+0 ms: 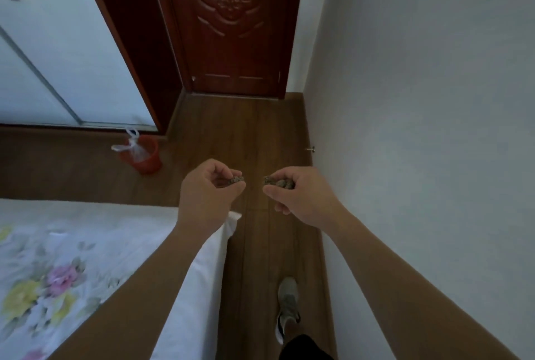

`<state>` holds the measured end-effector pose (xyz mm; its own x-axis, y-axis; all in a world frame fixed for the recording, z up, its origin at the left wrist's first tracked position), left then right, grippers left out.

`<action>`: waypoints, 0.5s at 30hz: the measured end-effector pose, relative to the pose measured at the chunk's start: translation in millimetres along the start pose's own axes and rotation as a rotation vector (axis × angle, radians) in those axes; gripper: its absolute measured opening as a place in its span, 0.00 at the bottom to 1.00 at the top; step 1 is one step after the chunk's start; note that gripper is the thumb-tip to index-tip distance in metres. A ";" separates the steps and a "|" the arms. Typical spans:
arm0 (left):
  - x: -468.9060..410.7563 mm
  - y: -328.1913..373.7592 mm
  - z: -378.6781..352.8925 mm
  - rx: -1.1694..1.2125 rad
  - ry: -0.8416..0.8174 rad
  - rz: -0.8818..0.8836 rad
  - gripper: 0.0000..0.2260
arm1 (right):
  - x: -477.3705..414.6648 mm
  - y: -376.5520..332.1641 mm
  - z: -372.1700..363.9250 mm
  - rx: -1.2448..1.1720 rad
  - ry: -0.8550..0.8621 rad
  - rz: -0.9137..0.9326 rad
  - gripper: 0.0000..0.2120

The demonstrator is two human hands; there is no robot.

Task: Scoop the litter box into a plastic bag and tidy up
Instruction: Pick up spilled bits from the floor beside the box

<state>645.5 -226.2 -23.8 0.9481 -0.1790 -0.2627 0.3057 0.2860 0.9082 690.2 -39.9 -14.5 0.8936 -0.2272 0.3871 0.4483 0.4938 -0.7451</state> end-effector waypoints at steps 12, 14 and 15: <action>-237.1 -60.9 10.5 -0.083 0.304 0.113 0.10 | -279.4 -144.0 28.8 0.193 -0.203 0.198 0.06; -273.4 -85.4 22.1 -0.081 0.355 0.131 0.09 | -325.1 -164.4 15.3 0.225 -0.234 0.205 0.08; -292.2 -98.9 28.8 -0.083 0.378 0.139 0.09 | -348.4 -175.9 7.3 0.240 -0.238 0.217 0.09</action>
<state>335.7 -229.3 -27.4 0.9413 0.2210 -0.2551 0.1641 0.3608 0.9181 299.8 -41.5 -14.4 0.9243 0.0914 0.3704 0.2062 0.6973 -0.6865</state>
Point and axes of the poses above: each hand's wrist, its own x-axis away from the middle knuckle, its own z-axis out of the back of the hand, y = z × x, the point moved 5 cm from there along -x, towards the middle knuckle, and after that the axes turned 14 degrees about -z, right-handed, at the moved point
